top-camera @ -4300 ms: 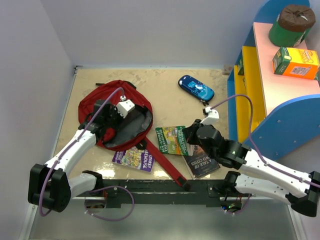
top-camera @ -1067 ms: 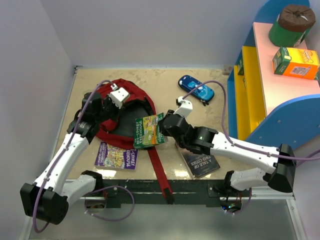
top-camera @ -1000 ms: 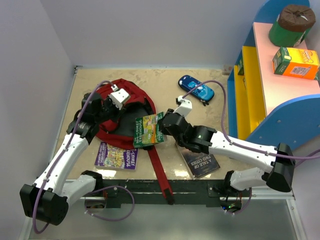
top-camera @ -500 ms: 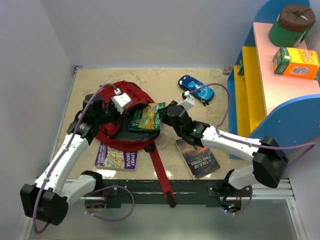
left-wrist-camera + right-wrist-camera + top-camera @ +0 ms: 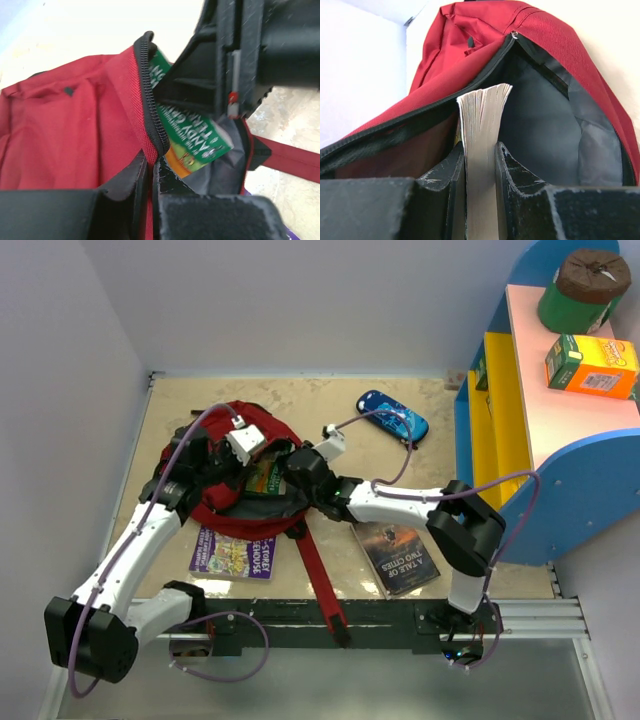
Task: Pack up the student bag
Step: Place the book in the student bag.
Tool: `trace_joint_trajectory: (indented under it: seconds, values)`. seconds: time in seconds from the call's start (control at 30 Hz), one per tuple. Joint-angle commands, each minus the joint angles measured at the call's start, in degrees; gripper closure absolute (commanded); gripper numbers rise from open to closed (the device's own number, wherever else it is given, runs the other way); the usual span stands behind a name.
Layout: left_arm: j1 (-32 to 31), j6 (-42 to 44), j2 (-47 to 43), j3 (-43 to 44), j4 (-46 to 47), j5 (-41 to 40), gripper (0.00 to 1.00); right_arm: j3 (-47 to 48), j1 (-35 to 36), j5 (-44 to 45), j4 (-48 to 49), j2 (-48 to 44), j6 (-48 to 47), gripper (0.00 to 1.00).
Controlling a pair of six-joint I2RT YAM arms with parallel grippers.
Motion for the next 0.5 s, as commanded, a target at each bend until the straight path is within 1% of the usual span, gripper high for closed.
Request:
trace_joint_trajectory:
  seconds: [0.0, 0.03, 0.07, 0.1, 0.13, 0.17, 0.2, 0.23, 0.3, 0.33, 0.37, 0.43, 0.47]
  values:
    - [1.6, 0.6, 2.1, -0.1, 5.7, -0.2, 1.00, 7.7, 0.8, -2.4, 11.2, 2.1, -9.0, 0.98]
    - [2.4, 0.4, 2.6, -0.1, 6.1, 0.4, 1.00, 8.6, 0.8, -3.4, 10.0, 3.4, -9.5, 0.78]
    - [4.1, -0.3, 3.1, -0.1, 7.3, 0.8, 1.00, 8.9, 0.5, -7.4, 7.8, 4.2, -11.1, 0.61]
    - [4.9, -0.7, 4.1, 0.2, 7.8, 1.5, 1.00, 9.5, 0.4, -8.9, 5.4, 4.9, -12.0, 0.46]
    - [5.7, -1.0, 4.8, 0.6, 7.9, 2.1, 1.00, 11.7, 0.4, -9.7, 1.9, 6.1, -12.7, 0.28]
    - [7.0, -1.0, 5.3, 0.9, 7.8, 2.4, 1.00, 12.9, 0.5, -9.7, -5.4, 6.4, -14.5, 0.24]
    - [7.3, -0.7, 6.0, 1.1, 7.9, 2.5, 1.00, 13.8, 1.0, -9.7, -8.8, 6.4, -15.8, 0.22]
    - [7.5, -0.5, 6.1, 1.0, 8.1, 2.2, 1.00, 12.7, 1.5, -8.5, -10.3, 5.5, -17.8, 0.20]
    - [7.9, 0.2, 6.0, 0.8, 8.6, 1.8, 1.00, 9.5, 4.0, -3.7, -11.0, 0.5, -23.0, 0.17]
    - [7.9, 0.4, 6.0, 0.6, 8.7, 1.5, 1.00, 5.4, 4.5, -2.8, -11.0, -1.6, -24.6, 0.15]
    - [8.0, 0.3, 6.0, 0.5, 9.0, 1.5, 1.00, 3.0, 5.4, -2.3, -8.6, -6.0, -27.7, 0.15]
    - [8.1, 0.1, 6.1, 0.4, 9.2, 1.5, 1.00, -2.9, 6.1, -0.6, -7.3, -9.7, -29.4, 0.14]
    - [8.1, 0.0, 6.2, 0.4, 9.3, 1.5, 1.00, -4.4, 6.5, 0.0, -6.1, -11.4, -32.1, 0.13]
